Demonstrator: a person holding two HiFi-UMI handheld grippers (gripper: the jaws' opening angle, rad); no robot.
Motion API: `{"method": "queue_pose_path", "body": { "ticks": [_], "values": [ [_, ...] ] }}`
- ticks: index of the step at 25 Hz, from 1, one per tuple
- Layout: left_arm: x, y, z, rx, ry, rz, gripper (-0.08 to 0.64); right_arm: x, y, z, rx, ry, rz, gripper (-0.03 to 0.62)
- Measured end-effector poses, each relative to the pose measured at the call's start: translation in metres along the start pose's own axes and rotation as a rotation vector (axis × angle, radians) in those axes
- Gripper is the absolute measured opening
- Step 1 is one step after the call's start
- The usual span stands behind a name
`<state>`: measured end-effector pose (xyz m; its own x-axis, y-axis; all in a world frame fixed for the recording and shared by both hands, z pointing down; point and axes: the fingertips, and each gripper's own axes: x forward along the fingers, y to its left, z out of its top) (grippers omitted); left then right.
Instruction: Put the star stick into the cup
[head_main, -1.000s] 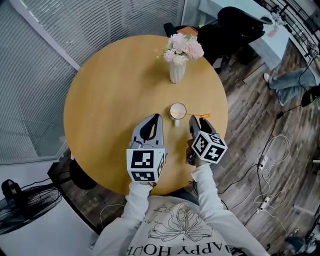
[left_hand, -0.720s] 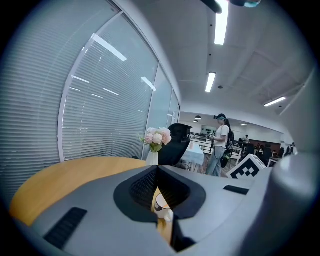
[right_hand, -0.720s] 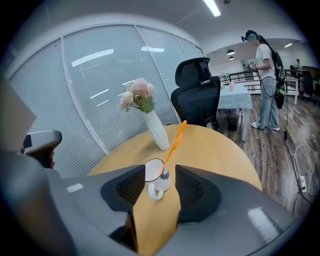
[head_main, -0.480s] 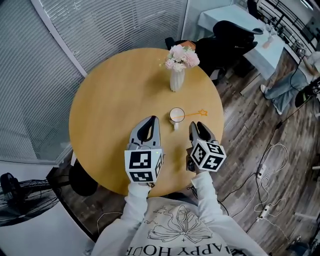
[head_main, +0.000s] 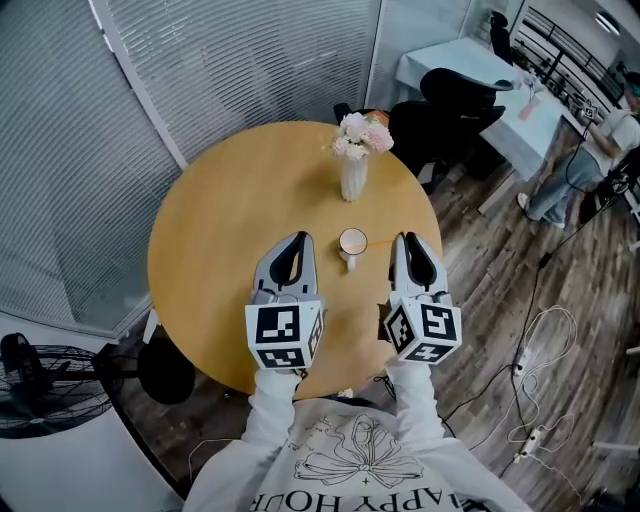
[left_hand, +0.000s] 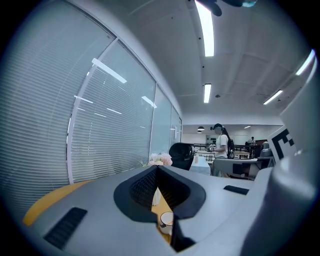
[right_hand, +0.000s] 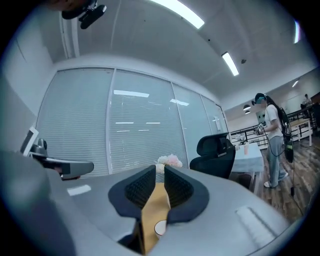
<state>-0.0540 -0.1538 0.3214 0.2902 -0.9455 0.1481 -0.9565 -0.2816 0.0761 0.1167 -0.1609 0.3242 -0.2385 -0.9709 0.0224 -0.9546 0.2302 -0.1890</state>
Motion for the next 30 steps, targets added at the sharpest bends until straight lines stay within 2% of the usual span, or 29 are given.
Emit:
{"method": "queue_pose_path", "body": {
  "ticks": [10,20,24,30],
  "values": [
    [-0.020,-0.007,0.012,0.011,-0.040,0.014,0.006,-0.018,0.007,0.016,-0.014,-0.044,0.029,0.051],
    [-0.026,-0.011,0.018,0.016,-0.052,0.021,0.006,-0.024,0.007,0.026,-0.013,-0.064,0.039,0.044],
    [-0.026,-0.013,0.019,0.020,-0.052,0.022,0.006,-0.024,0.004,0.028,-0.010,-0.070,0.037,0.017],
    [-0.025,-0.013,0.021,0.020,-0.054,0.020,0.006,-0.023,0.005,0.028,-0.007,-0.066,0.033,0.011]
  ]
}}
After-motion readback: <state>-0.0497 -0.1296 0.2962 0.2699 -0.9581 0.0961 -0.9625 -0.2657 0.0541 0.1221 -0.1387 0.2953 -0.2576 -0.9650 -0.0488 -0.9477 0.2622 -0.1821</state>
